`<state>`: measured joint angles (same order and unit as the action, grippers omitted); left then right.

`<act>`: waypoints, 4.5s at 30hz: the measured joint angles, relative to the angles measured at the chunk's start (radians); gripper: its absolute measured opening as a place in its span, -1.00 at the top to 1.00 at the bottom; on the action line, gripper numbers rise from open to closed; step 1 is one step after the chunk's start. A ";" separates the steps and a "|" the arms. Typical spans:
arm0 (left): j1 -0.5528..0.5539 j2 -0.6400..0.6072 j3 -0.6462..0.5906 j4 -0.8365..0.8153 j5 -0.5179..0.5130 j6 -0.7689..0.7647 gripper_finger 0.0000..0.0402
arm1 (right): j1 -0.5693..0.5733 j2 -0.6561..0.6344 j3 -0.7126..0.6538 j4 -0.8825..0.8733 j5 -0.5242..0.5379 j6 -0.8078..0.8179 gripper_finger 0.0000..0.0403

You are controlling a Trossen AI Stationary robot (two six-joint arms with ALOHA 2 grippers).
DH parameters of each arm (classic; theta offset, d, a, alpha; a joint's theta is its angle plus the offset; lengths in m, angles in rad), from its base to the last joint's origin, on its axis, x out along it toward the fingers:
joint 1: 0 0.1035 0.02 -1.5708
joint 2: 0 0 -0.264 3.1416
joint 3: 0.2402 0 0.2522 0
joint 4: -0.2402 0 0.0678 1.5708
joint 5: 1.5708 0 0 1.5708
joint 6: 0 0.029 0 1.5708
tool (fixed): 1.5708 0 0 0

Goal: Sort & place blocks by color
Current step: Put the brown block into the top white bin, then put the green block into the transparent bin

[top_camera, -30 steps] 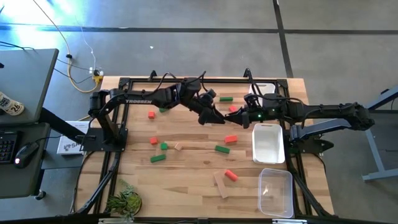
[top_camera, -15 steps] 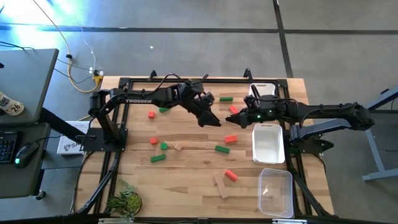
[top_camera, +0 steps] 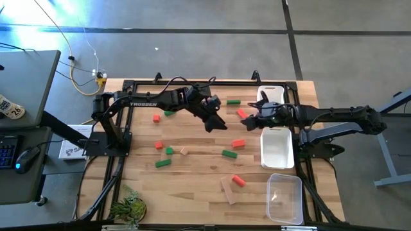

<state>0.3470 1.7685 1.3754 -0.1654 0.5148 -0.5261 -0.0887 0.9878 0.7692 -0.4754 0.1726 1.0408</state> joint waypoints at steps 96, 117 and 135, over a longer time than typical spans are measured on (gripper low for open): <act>-0.007 -0.003 -0.002 -0.399 -0.504 0.145 -0.15 | -0.475 0.183 0.002 -0.457 0.176 -0.342 -0.07; 0.051 -0.051 -0.002 -0.946 -0.744 0.230 -0.15 | -0.475 0.071 0.209 -0.416 0.007 -0.500 -0.08; 0.255 -0.021 -0.002 -0.958 -0.744 0.305 -0.15 | -0.474 0.072 0.459 -0.473 0.010 -0.621 -0.08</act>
<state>0.6023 1.7470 1.3735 -1.1230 -0.2291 -0.2214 -0.5629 1.0595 1.2285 -0.9488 0.1829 0.4203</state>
